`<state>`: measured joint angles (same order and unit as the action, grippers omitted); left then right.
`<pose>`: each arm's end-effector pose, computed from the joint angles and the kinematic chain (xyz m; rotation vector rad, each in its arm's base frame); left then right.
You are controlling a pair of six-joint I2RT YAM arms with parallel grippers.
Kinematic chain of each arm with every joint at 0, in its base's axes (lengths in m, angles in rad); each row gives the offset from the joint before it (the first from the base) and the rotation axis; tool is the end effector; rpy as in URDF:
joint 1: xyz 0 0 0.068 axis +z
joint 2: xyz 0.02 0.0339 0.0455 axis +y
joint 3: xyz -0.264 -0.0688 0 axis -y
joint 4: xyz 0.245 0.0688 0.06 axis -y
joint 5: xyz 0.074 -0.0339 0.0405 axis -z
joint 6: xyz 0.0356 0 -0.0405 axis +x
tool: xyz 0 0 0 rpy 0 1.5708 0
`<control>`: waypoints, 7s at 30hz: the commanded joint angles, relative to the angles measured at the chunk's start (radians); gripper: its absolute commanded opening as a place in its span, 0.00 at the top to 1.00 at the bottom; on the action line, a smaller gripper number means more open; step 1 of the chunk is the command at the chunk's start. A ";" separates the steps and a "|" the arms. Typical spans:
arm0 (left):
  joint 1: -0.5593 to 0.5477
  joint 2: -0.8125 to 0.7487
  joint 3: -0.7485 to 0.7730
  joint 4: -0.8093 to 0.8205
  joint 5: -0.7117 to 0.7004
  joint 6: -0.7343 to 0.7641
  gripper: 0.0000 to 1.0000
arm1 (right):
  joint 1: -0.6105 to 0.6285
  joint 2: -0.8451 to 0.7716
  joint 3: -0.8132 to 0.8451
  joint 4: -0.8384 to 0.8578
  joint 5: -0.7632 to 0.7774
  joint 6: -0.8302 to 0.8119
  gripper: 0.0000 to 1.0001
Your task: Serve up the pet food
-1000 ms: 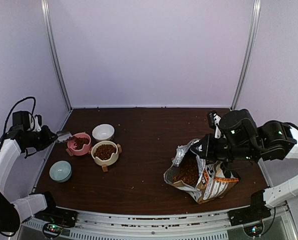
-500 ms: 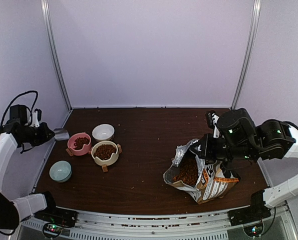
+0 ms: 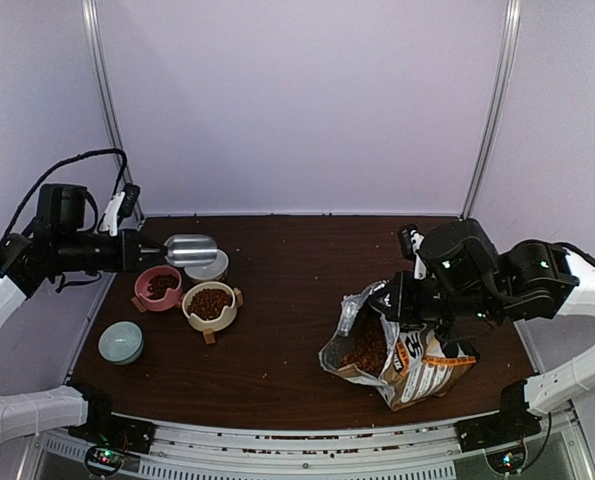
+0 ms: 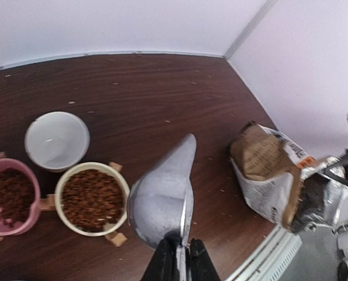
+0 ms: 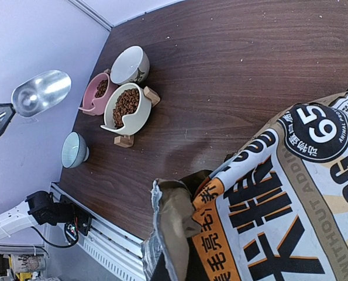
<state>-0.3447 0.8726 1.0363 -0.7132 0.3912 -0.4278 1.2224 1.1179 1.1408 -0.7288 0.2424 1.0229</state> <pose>0.1586 -0.0714 0.3590 0.1516 2.1933 -0.8622 0.0868 0.2139 0.3461 -0.1055 2.4191 0.8781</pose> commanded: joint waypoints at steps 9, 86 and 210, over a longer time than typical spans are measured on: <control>-0.574 -0.042 -0.096 0.298 0.014 -0.213 1.00 | -0.014 0.063 0.027 0.073 -0.001 -0.025 1.00; -0.842 0.524 -0.278 1.195 -0.143 -0.906 1.00 | 0.001 -0.045 -0.059 0.033 0.062 0.041 1.00; -0.771 0.334 -0.451 1.379 -0.191 -1.049 1.00 | -0.055 -0.138 -0.151 0.013 0.107 0.077 1.00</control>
<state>-1.1336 1.2613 0.6010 0.6243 0.2256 -1.4734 1.1870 0.9981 1.0031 -0.6357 0.2550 1.0939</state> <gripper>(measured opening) 0.108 0.017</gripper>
